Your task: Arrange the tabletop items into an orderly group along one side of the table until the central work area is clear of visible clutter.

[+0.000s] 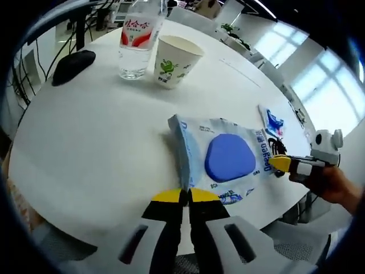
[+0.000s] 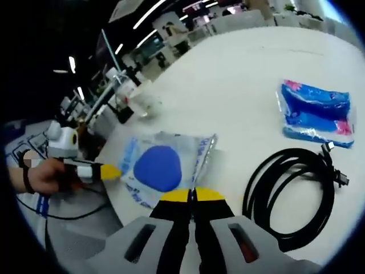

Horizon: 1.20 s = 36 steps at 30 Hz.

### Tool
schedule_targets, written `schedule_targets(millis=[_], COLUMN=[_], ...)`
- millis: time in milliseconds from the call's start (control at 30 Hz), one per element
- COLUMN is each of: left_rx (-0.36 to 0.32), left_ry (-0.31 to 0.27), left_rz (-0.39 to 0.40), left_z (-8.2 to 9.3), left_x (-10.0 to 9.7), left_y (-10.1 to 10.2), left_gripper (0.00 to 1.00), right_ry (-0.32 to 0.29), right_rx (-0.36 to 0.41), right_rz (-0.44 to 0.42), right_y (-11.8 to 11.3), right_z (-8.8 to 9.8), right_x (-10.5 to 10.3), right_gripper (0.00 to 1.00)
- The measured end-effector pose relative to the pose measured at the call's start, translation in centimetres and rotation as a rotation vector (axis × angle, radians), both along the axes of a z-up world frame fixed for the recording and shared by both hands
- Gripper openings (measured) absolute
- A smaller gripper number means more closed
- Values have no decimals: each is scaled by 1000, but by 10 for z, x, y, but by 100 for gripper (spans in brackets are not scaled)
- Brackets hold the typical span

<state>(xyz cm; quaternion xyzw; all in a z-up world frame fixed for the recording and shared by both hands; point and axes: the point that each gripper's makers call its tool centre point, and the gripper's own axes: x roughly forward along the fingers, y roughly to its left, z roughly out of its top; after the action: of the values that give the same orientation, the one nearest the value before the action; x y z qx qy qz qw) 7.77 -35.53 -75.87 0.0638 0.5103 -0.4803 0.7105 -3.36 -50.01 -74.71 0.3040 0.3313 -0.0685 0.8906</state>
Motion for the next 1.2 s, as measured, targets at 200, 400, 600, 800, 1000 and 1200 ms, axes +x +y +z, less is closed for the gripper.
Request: schedule_targets(millis=[200, 400, 600, 800, 1000, 1200], left_rx=[-34, -64, -85, -114, -127, -174], left_ry=[1, -9, -8, -15, 0, 14], left_rz=[-2, 6, 16, 55, 124, 175], left_z=[8, 17, 23, 26, 21, 23], left_x=[3, 10, 20, 33, 42, 54], left_y=[-17, -46, -70, -86, -89, -103], left_gripper=[0, 0, 0, 0, 0, 0], right_ry=[-18, -16, -21, -20, -18, 3], right_rx=[-18, -38, -54, -63, -55, -57], right_rz=[-12, -49, -70, -89, -105, -123], right_y=[-16, -33, -52, -65, -69, -74], right_z=[12, 17, 21, 21, 18, 11], right_x=[-1, -4, -1, 7, 14, 20], right_gripper=[0, 0, 0, 0, 0, 0])
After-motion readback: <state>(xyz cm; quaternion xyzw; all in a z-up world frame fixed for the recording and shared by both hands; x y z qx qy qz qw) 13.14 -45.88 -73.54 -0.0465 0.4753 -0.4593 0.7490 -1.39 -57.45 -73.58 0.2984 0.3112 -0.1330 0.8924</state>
